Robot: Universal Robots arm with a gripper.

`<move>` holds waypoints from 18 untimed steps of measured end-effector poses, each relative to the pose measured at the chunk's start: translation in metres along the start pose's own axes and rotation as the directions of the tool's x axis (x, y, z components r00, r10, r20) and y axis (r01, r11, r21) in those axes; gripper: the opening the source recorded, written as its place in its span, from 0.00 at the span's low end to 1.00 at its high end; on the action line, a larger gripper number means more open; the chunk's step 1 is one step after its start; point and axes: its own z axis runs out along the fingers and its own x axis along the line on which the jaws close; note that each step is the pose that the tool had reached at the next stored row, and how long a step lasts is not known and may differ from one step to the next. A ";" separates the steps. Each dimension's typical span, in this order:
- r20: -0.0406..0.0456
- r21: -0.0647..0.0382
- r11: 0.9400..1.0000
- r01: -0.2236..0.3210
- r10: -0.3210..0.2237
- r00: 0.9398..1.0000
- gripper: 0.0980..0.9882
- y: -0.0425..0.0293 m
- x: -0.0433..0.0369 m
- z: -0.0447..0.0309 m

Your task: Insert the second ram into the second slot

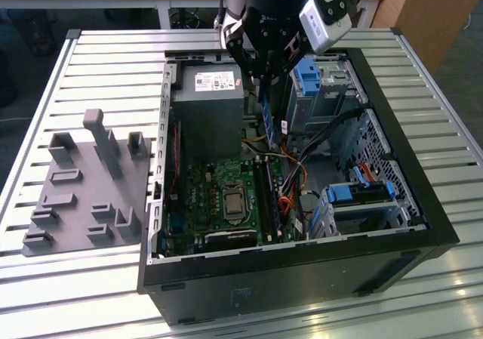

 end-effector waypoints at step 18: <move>0.002 0.001 0.998 -0.063 0.063 0.998 0.04 -0.0003 -0.0001 0.0072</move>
